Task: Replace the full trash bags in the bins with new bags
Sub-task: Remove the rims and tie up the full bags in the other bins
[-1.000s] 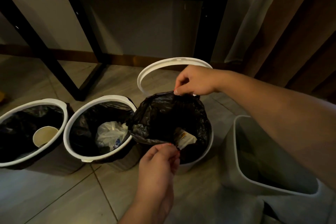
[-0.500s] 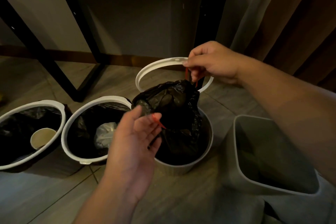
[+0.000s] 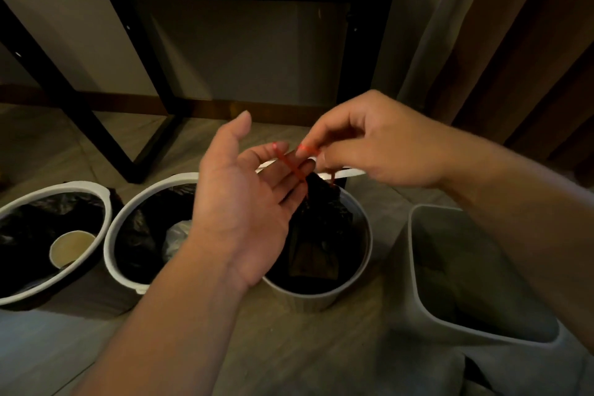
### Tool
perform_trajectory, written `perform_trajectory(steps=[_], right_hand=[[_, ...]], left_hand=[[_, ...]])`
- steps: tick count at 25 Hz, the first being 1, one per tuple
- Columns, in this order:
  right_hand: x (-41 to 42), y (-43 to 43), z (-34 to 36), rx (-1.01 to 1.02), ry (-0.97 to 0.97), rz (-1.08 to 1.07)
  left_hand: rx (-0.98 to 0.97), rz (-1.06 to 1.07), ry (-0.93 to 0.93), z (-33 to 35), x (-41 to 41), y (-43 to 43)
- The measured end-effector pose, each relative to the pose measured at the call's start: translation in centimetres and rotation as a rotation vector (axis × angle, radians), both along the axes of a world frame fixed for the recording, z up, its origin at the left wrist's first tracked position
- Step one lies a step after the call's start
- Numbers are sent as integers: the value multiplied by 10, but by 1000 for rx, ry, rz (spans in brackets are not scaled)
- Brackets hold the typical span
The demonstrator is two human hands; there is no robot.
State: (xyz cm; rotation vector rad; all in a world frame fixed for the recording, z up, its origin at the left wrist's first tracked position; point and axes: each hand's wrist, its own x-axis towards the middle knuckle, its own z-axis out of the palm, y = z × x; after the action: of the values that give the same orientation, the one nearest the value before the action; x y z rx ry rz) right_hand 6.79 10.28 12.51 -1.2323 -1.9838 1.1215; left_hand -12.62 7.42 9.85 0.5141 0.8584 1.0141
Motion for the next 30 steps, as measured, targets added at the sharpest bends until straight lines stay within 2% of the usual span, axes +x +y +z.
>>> perform_trajectory(steps=[2,6,8,11,14,16,21,30], right_hand=[[1,-22,-13,39,-49,18],[18,-33,-52,45,-115,-254],[19,-30,-65,46,-95,-286],[10,-33,-77,6,-38,-177],[-12,-38,-86,37,-99,89],[-28,-30,-92,53,-110,176],[-49,-6,-115,99,-311,150],[-46,-1,-147,-34,-196,-10]], left_hand=[[-38,19,-22,-1,-7,-3],[-31,24,73,-10,-21,-20],[0,-11,135,-14,-26,-28],[32,-78,186,-14,-34,-30],[105,-206,260,-5,-42,-22],[153,-291,341,3,-43,-15],[217,-342,429,20,-43,-4],[357,-241,455,49,-45,7]])
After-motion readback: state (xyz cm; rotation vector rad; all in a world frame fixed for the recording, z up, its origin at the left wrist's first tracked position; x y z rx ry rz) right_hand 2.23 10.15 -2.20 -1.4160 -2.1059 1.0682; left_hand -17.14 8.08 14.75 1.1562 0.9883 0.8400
